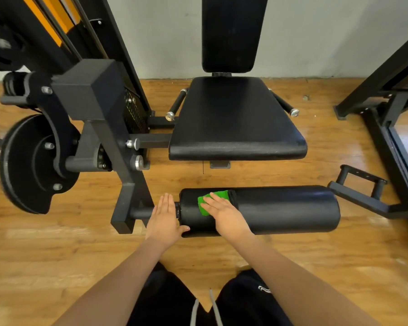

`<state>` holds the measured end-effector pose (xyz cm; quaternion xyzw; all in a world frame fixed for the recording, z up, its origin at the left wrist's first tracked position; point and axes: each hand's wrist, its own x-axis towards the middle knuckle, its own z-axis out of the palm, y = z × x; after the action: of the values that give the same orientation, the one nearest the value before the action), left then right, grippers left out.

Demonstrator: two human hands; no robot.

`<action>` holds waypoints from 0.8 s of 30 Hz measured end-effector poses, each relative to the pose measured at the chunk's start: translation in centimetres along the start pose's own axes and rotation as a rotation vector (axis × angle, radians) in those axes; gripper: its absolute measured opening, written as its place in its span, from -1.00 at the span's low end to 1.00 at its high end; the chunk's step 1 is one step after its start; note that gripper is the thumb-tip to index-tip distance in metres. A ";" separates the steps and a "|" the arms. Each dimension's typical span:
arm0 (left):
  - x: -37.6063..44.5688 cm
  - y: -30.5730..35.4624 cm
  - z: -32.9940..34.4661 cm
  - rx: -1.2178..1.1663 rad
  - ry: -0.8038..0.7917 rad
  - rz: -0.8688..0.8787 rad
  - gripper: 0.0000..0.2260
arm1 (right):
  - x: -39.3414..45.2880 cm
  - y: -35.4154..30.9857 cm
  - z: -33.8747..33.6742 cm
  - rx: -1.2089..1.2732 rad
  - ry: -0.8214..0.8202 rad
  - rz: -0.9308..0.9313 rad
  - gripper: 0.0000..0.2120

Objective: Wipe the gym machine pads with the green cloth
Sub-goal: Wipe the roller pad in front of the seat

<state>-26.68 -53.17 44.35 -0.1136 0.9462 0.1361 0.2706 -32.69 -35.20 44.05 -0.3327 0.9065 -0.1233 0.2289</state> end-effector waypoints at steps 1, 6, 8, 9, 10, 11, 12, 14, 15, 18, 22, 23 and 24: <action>0.0 0.2 0.0 0.013 0.004 0.020 -0.08 | -0.8 1.1 -0.1 0.011 0.018 0.026 -0.35; 0.2 1.4 -0.3 0.143 -0.011 0.140 -0.06 | -4.8 7.0 -0.7 0.049 0.085 0.173 -0.36; 0.4 2.5 -0.4 0.188 -0.026 0.173 -0.06 | -6.3 9.4 -1.0 0.065 0.141 0.253 -0.37; 0.5 3.0 -0.4 0.206 -0.037 0.178 -0.06 | -7.2 10.6 -1.3 0.076 0.159 0.302 -0.38; 0.6 3.4 -0.3 0.222 -0.048 0.173 -0.04 | -8.0 11.8 -1.6 0.085 0.172 0.357 -0.39; 0.7 3.7 -0.3 0.237 -0.058 0.161 -0.03 | -8.9 13.0 -2.0 0.096 0.180 0.417 -0.39; 0.8 3.9 -0.2 0.257 -0.067 0.145 -0.01 | -9.7 14.2 -2.4 0.112 0.193 0.478 -0.40; 0.8 4.1 -0.3 0.319 -0.077 0.125 0.01 | -11.0 16.2 -3.1 0.121 0.231 0.587 -0.41; 0.8 4.3 -0.4 0.358 -0.080 0.122 0.01 | -11.6 17.1 -3.6 0.108 0.233 0.632 -0.41; 0.7 4.8 -0.6 0.424 -0.075 0.125 0.00 | -12.2 18.7 -4.8 0.104 0.209 0.719 -0.42; 1.0 4.7 -0.6 0.398 -0.076 0.136 0.00 | -11.6 18.9 -4.9 0.218 0.285 0.810 -0.46; 1.2 4.7 -0.7 0.391 -0.087 0.138 0.00 | -11.4 18.6 -4.4 0.256 0.317 0.841 -0.45; 1.3 4.7 -0.8 0.390 -0.097 0.142 0.00 | -11.2 18.2 -3.9 0.290 0.354 0.872 -0.44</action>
<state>-29.47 -49.20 45.20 0.0146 0.9461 -0.0254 0.3224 -37.04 -13.90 44.30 0.1388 0.9599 -0.1953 0.1457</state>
